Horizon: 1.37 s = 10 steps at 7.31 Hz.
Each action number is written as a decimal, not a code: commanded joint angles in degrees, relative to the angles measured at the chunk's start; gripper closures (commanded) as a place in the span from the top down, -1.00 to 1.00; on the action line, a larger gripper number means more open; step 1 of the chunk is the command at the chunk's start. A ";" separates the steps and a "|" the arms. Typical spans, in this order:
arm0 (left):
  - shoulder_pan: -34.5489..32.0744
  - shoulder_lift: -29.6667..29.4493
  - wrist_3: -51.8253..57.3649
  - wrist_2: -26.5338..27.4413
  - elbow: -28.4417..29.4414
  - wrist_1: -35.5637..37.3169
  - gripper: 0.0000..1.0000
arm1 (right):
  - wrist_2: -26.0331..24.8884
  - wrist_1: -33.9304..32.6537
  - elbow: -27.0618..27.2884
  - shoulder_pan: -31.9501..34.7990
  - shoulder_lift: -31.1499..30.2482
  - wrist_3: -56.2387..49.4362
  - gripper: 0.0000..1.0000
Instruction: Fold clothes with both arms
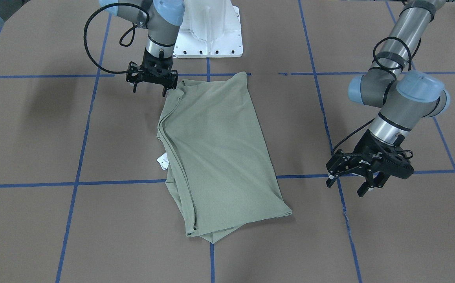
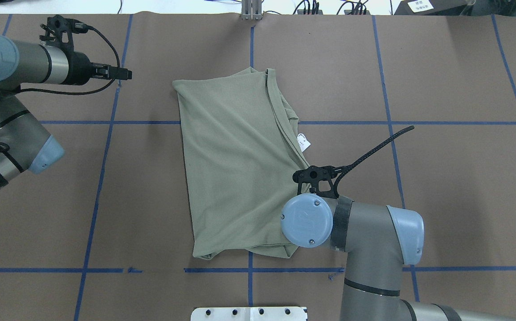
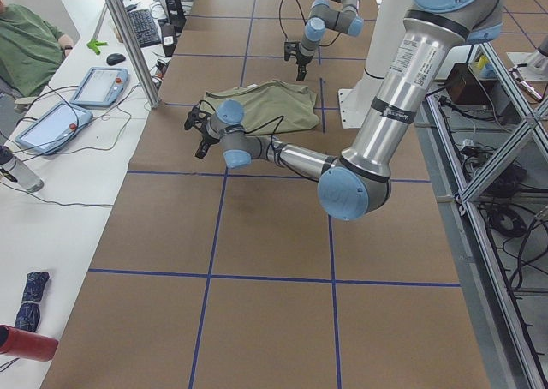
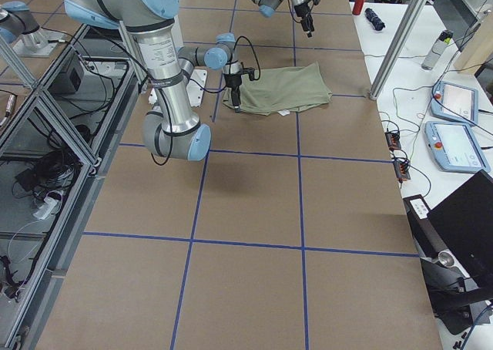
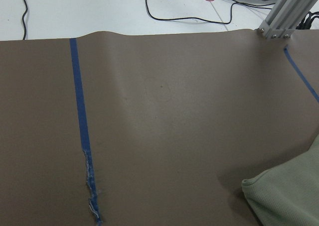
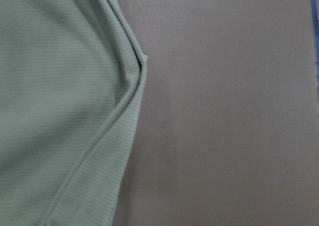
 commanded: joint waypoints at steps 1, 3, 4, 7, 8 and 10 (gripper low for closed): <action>0.17 0.00 -1.46 0.00 -0.04 0.00 1.00 | -0.02 10.00 -3.37 -1.19 2.50 2.66 0.77; 0.70 0.00 -1.91 0.09 -0.04 -0.09 1.00 | -0.02 10.40 -5.50 -2.77 4.09 1.96 0.43; 0.70 0.00 -1.91 0.09 -0.04 -0.17 1.00 | 0.06 10.31 -5.59 -3.39 3.83 1.78 0.23; 0.70 0.00 -1.91 0.09 -0.04 -0.18 1.00 | 0.24 8.57 -5.68 -4.10 3.47 -2.15 -0.18; 0.70 0.00 -1.91 0.09 -0.04 -0.18 1.00 | 0.15 8.29 -5.68 -3.75 3.39 -3.83 -0.36; 0.79 0.00 -1.91 0.09 -0.04 -0.18 1.00 | 0.07 8.12 -5.60 -2.87 3.39 -4.02 -1.00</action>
